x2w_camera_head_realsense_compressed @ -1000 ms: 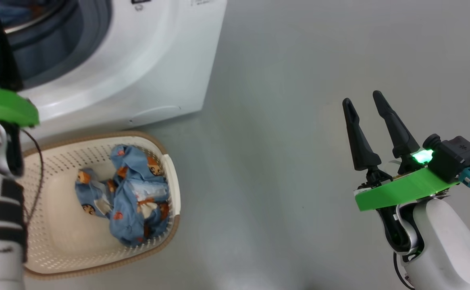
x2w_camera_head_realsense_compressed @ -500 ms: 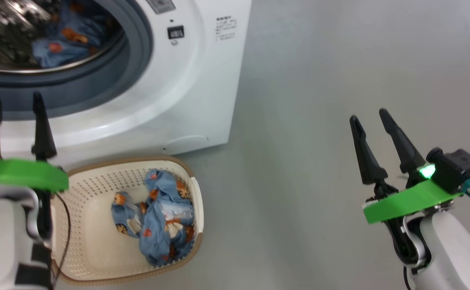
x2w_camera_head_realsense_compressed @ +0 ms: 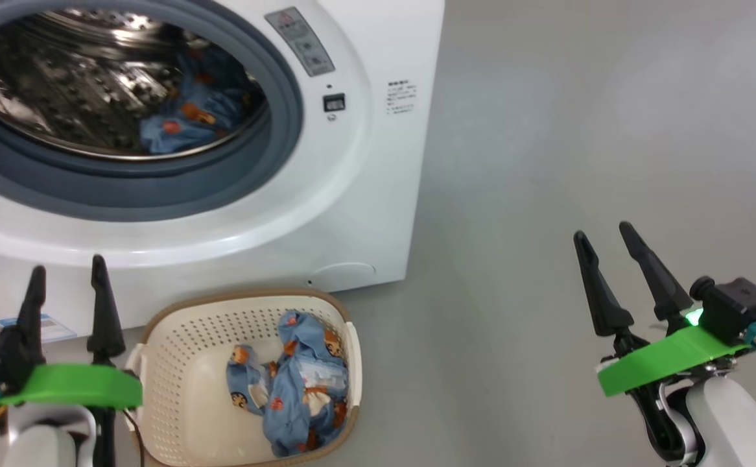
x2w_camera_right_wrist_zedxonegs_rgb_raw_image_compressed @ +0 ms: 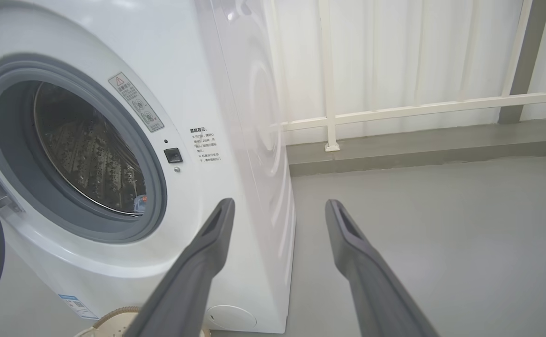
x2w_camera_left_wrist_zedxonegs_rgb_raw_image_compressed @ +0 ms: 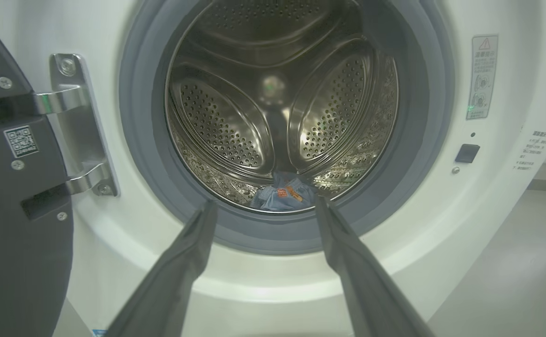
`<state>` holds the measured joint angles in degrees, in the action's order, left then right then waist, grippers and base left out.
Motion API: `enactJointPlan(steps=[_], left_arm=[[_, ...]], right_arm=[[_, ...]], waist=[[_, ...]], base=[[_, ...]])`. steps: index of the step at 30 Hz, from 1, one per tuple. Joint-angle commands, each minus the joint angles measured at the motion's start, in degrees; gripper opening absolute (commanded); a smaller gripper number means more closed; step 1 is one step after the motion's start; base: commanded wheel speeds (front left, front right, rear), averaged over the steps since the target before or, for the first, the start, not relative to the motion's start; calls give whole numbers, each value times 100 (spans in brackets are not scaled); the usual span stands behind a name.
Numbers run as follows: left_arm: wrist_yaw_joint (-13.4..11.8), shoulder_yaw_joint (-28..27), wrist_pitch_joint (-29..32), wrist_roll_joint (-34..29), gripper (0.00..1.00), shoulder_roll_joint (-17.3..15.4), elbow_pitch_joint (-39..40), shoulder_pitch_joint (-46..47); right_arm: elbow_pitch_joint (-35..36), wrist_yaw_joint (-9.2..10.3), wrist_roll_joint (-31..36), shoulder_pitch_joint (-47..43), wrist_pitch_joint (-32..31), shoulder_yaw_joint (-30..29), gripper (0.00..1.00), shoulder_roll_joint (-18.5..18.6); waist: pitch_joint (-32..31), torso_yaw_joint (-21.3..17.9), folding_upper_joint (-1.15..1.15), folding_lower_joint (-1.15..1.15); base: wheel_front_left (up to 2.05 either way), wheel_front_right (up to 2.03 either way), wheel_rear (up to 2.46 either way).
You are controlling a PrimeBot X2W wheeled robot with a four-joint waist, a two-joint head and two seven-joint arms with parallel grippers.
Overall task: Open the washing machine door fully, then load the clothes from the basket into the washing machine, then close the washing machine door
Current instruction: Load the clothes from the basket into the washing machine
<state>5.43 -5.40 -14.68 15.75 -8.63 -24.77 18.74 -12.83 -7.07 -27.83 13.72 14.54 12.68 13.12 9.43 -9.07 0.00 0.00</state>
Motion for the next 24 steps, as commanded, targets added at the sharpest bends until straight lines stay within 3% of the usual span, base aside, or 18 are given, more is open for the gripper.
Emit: enactJointPlan(steps=[1,24], left_arm=[[5,-153,-31,50,100,-120,217,-59],[-201,-138,13,243,100,228,1251,-1339]], right_arm=[[112,-42,-32,-42,46,60,100,107],[63,-42,-110,-296,46,-45,100,311]], waist=[[-185,162,0,0],[-695,419,0,0]], base=[[0,0,0],[0,0,0]])
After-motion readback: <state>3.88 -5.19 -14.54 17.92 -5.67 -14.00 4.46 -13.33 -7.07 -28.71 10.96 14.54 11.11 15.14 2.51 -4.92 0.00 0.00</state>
